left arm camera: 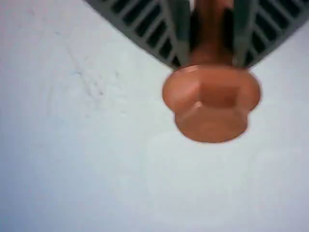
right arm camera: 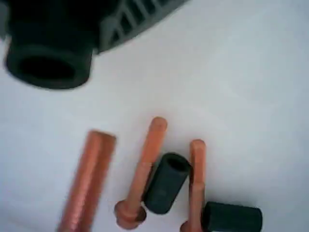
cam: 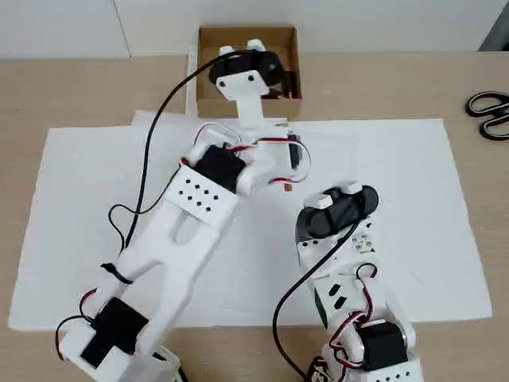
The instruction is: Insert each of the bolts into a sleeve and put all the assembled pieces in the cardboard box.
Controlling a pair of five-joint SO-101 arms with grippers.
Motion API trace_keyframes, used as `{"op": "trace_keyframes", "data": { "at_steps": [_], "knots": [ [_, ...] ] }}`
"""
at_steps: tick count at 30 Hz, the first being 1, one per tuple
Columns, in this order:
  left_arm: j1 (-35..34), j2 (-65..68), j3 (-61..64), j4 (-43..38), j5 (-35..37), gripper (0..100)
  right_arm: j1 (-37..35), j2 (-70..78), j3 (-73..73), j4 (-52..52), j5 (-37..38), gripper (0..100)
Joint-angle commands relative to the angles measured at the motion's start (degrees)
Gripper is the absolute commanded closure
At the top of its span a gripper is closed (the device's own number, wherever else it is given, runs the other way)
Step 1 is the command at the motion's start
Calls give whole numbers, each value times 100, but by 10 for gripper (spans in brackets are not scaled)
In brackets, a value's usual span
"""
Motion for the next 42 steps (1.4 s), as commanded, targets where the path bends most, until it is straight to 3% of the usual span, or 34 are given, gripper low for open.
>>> {"op": "trace_keyframes", "data": {
  "at_steps": [1, 5, 9, 15, 24, 34, 42],
  "knots": [
    [35, -712, -22, 44, 62, 995, -31, -66, -26, -110, -79, 995],
    [9, -1600, 198, 448, 35, 995, -31, -66, -26, -110, -79, 995],
    [35, -2365, 1138, 290, -176, 995, -31, -66, -26, -110, -79, 995],
    [35, -3077, 2721, -1371, -193, 995, -31, -66, -26, -119, -79, 995],
    [53, -3086, 3697, -3253, -176, 995, -48, -66, -26, -136, -79, 995],
    [668, -3086, 3723, -3305, -176, 994, -57, -66, -26, -119, -88, 995],
    [703, -3095, 3723, -3305, -176, 994, -57, -66, -26, -119, -88, 995]
  ]
}}
